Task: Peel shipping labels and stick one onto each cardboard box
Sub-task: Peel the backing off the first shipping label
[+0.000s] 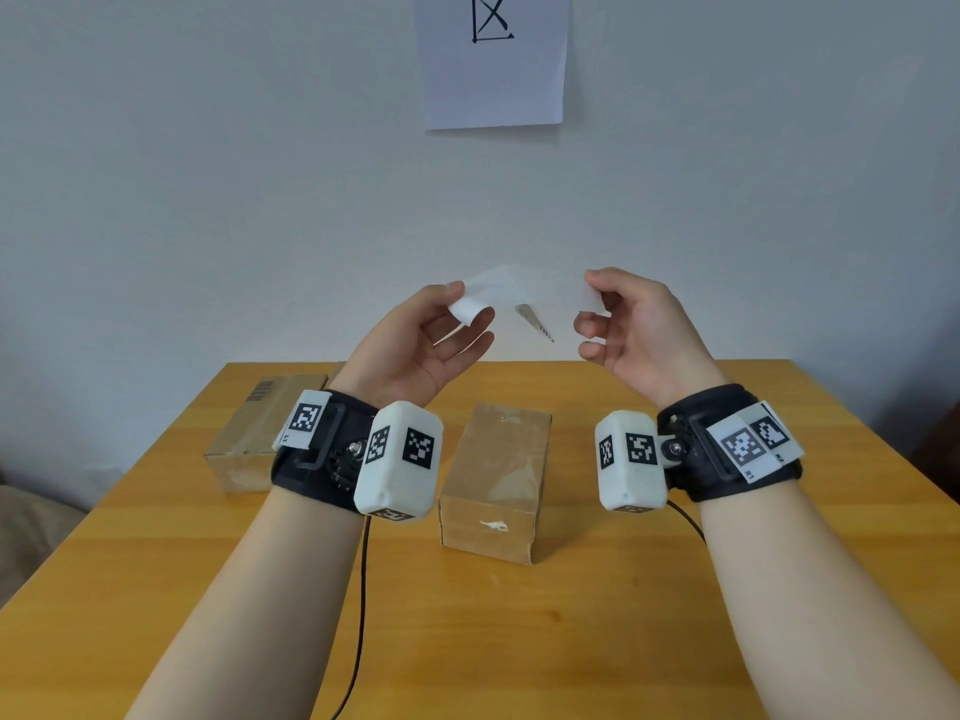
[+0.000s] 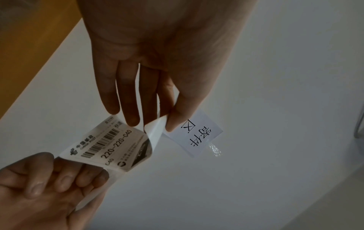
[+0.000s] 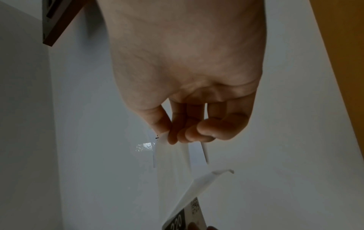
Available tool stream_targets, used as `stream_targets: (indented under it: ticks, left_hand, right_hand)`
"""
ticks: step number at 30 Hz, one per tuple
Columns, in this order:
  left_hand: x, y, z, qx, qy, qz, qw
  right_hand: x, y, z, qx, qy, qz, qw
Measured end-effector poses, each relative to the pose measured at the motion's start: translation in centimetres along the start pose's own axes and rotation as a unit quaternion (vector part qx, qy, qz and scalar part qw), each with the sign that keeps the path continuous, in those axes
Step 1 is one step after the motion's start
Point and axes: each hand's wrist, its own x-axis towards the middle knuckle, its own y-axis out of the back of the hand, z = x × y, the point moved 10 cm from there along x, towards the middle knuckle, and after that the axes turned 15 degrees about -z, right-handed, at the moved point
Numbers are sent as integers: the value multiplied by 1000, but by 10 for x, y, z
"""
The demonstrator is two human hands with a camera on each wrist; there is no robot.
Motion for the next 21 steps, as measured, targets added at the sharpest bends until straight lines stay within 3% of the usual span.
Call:
stream_targets:
  ticks: [21]
  left_hand:
    - [5, 24, 0, -56, -12, 33, 998]
  right_hand:
    - [1, 40, 4, 85, 45, 92, 991]
